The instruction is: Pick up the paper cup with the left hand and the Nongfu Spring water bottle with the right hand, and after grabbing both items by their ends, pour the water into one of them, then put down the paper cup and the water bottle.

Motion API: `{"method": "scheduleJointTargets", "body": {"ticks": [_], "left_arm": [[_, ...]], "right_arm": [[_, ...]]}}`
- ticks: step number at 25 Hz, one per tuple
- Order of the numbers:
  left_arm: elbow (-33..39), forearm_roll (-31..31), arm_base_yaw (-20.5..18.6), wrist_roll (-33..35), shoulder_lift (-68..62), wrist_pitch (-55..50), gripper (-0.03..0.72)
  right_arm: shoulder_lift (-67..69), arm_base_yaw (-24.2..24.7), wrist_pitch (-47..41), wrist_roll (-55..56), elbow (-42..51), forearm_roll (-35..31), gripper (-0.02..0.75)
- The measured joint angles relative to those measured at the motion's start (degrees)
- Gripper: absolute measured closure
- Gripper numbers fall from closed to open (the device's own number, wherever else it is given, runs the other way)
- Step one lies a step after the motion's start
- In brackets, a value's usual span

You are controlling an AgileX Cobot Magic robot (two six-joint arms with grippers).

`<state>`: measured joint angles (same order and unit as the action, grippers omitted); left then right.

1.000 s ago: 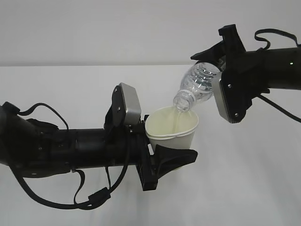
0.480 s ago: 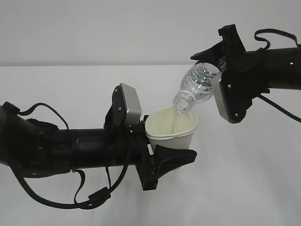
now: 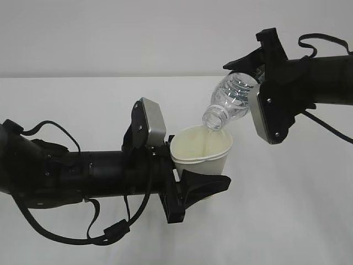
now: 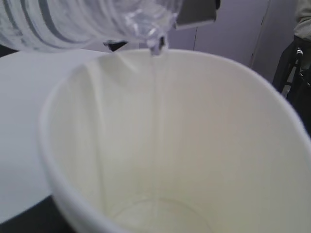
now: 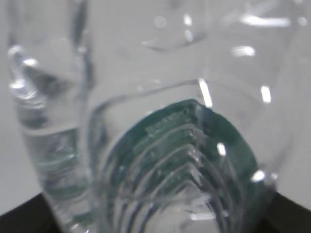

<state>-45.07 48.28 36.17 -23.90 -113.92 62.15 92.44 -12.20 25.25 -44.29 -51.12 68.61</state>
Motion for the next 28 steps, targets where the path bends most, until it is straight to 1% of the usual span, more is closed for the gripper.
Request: {"method": "scheduleJointTargets", "body": {"ticks": [28], "left_arm": [[0.0,0.0,0.0,0.0,0.0,0.0,0.249]], "right_arm": [[0.0,-0.1,0.1,-1.2,-0.1,0.0,0.246]]}}
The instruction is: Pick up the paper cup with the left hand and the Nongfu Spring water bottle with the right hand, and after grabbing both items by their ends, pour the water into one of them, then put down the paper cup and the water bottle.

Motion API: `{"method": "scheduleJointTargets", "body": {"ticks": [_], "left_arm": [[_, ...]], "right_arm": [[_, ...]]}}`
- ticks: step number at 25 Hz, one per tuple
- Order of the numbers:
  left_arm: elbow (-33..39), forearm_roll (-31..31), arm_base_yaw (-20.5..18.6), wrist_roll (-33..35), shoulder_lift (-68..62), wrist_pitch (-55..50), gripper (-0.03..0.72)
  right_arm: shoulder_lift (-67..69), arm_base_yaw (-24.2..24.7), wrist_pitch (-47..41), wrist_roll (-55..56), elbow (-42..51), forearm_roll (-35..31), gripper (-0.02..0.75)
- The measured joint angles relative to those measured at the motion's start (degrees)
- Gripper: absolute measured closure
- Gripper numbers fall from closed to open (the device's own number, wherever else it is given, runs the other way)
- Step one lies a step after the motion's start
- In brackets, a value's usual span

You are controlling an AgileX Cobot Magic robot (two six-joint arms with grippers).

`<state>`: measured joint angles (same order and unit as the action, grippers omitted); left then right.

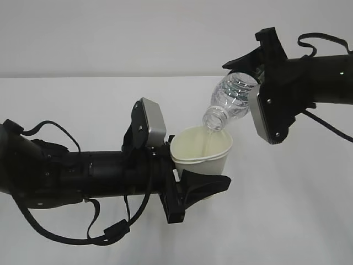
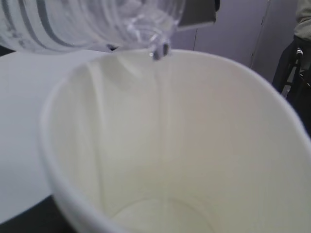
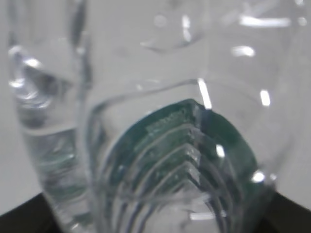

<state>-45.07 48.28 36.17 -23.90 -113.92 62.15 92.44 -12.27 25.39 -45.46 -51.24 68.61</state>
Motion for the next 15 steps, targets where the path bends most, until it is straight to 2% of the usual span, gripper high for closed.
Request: {"method": "scheduleJointTargets", "body": {"ticks": [15], "left_arm": [[0.0,-0.2,0.1,0.0,0.0,-0.2,0.249]], "right_arm": [[0.0,0.0,0.1,-0.1,-1.1,0.0,0.246]]}}
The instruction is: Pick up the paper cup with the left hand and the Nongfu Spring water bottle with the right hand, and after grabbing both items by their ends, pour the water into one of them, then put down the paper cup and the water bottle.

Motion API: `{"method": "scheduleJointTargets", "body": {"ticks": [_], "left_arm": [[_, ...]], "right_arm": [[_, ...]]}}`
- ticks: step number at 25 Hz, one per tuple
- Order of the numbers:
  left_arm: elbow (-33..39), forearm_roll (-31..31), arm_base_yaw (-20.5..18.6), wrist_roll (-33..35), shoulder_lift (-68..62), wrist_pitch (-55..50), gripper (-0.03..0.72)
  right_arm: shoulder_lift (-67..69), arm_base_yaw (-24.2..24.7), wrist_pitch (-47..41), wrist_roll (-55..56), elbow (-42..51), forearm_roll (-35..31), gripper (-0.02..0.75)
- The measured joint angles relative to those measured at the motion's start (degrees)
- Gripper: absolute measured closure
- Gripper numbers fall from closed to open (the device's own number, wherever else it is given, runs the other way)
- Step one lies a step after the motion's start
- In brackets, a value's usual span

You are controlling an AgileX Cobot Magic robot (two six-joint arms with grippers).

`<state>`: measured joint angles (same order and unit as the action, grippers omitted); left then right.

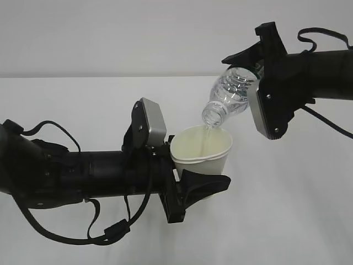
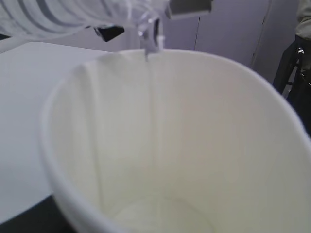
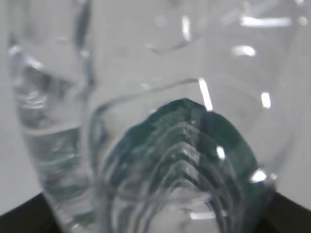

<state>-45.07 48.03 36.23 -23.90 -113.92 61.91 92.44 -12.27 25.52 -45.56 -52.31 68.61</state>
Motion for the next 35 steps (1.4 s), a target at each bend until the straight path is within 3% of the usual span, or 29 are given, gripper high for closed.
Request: {"method": "scheduleJointTargets", "body": {"ticks": [35], "left_arm": [[0.0,-0.4,0.0,0.0,0.0,-0.2,0.249]], "right_arm": [[0.0,0.0,0.0,0.0,0.0,0.0,0.246]]}}
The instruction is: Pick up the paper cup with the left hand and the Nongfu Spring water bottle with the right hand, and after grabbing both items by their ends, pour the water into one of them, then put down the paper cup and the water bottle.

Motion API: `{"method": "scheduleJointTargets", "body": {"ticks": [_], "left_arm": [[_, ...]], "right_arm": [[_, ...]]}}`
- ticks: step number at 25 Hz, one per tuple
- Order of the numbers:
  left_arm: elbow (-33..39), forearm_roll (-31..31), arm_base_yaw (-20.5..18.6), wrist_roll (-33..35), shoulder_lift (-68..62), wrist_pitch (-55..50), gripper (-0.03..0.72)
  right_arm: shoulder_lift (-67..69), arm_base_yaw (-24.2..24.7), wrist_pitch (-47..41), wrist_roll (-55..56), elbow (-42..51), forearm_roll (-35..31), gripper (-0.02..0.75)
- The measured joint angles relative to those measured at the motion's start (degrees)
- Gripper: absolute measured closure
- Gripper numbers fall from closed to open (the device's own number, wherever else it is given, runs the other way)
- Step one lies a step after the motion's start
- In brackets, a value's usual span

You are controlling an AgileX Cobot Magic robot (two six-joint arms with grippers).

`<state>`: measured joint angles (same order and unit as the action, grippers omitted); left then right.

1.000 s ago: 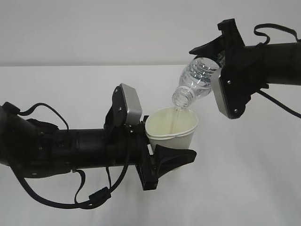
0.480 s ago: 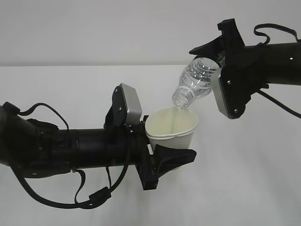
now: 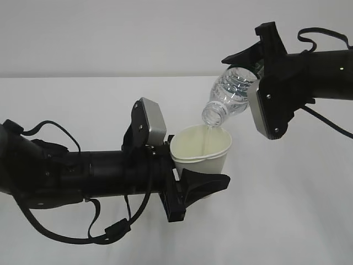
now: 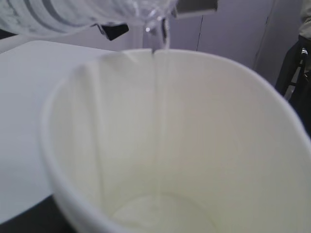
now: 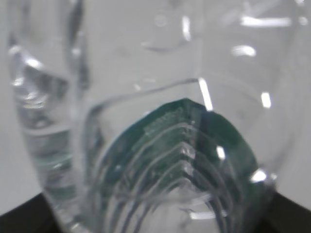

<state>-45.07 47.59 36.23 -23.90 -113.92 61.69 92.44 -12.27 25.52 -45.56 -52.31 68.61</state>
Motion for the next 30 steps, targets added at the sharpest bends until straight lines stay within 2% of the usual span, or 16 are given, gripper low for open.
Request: {"method": "scheduleJointTargets", "body": {"ticks": [30], "left_arm": [[0.0,-0.6,0.0,0.0,0.0,-1.1,0.25]], "right_arm": [[0.0,0.0,0.5,-0.9,0.0,0.0,0.246]]}}
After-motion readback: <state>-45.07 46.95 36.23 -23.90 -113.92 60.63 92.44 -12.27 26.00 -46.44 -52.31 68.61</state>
